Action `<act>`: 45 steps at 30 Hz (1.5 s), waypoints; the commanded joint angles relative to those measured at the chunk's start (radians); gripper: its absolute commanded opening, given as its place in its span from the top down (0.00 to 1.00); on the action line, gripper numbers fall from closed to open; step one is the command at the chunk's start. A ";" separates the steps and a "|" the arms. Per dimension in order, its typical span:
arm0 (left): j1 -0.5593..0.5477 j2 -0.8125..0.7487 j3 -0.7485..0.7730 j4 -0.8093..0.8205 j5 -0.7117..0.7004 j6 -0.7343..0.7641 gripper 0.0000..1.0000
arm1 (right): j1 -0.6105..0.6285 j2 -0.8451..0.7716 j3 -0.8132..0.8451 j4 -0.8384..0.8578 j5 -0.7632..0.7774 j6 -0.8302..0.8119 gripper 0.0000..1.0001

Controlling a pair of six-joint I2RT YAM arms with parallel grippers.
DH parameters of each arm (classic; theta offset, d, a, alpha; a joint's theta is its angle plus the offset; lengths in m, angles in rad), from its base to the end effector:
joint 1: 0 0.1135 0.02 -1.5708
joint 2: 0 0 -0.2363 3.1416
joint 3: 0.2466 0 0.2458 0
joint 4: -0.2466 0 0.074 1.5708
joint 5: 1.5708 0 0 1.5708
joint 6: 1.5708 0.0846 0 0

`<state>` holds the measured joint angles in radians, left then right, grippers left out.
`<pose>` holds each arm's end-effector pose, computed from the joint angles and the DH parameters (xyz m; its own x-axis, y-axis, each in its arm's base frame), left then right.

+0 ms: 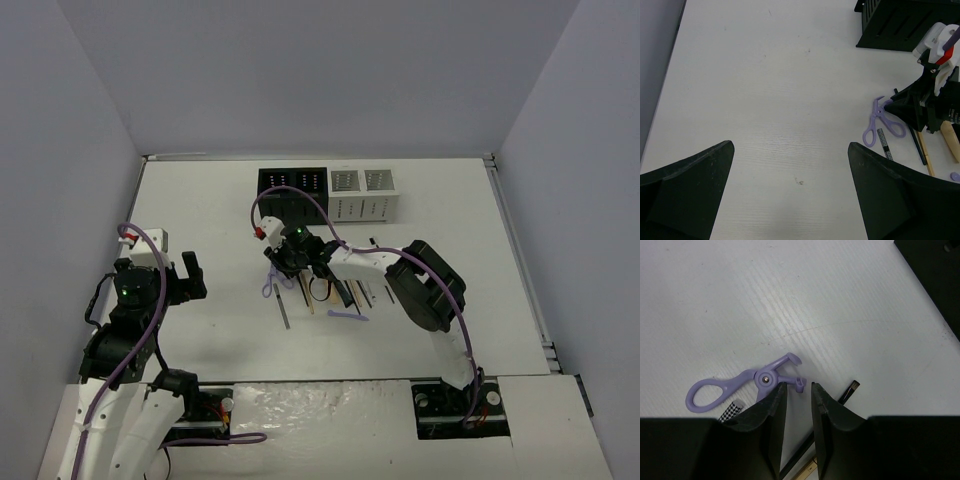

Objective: Organize the makeup

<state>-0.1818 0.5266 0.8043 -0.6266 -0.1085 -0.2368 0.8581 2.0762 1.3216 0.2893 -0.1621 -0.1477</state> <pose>0.1758 -0.0230 0.3013 -0.3455 -0.1736 -0.9222 -0.0014 0.9828 -0.1845 0.3100 0.3796 0.1300 -0.1664 -0.4147 -0.8946 -0.8750 0.4804 -0.0599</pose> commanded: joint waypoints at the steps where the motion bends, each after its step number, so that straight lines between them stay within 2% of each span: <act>1: 0.005 0.016 0.021 0.059 0.009 -0.009 0.03 | -0.004 -0.025 0.011 0.068 -0.017 0.002 0.74; 31: 0.008 0.038 0.022 0.059 0.016 -0.010 0.03 | -0.002 -0.092 0.046 0.040 -0.053 -0.031 0.73; 45: 0.013 0.036 0.022 0.058 0.015 -0.011 0.03 | -0.002 -0.044 0.087 0.018 -0.057 -0.031 0.74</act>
<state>-0.1745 0.5461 0.8047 -0.6266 -0.1005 -0.2390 0.8581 2.0686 1.3647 0.2721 -0.1998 -0.1703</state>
